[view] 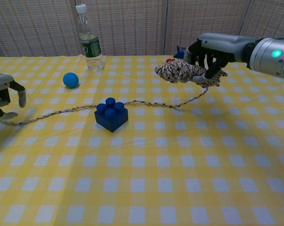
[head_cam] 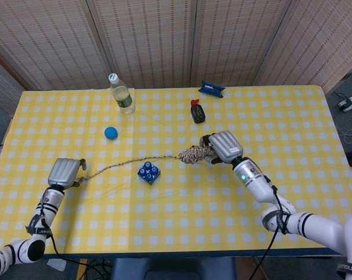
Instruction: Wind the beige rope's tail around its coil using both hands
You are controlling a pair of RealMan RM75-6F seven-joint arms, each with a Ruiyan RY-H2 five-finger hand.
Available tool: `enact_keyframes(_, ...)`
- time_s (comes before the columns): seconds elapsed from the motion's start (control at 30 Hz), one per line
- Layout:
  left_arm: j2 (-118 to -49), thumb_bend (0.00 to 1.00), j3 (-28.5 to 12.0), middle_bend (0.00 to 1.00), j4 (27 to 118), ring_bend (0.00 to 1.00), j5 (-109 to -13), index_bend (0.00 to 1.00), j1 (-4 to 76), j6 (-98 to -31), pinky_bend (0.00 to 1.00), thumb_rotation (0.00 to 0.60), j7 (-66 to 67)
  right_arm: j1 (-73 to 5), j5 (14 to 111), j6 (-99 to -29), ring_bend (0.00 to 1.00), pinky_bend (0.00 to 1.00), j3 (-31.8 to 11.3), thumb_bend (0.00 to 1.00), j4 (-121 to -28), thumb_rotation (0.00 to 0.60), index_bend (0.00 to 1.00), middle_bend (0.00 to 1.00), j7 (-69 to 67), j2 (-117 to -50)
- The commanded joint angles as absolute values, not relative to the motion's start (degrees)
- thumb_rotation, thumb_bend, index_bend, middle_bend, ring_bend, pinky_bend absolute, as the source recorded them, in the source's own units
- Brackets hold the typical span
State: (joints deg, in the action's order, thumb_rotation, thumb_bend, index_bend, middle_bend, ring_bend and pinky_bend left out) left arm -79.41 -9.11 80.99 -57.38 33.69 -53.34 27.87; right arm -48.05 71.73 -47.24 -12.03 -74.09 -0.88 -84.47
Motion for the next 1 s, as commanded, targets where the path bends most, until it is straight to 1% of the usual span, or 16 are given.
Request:
enact_keyframes(0.03, -80.3, 0.33, -9.1, 0.94, 80.6, 0.91, -56.2, 0.57, 34.5, -52.9, 0.96, 0.600, 28.7, -48.0, 71.6, -47.2, 0.49, 0.52, -11.9, 0.45, -74.0, 0.600, 0.76, 0.65, -0.8, -84.5)
enact_keyframes(0.37, -82.5, 0.33, -8.6, 0.94, 79.8, 0.91, -50.9, 0.57, 36.8, -52.2, 0.97, 0.600, 32.0, -47.8, 71.5, -46.8, 0.49, 0.52, -11.6, 0.45, -73.3, 0.600, 0.76, 0.65, -1.4, -84.9)
enact_keyframes(1.0, -85.0, 0.33, -7.4, 0.95, 77.1, 0.92, -45.4, 0.59, 38.8, -52.1, 0.97, 0.600, 34.0, -47.6, 71.8, -46.1, 0.49, 0.52, -11.0, 0.45, -72.4, 0.600, 0.76, 0.65, -2.3, -85.2)
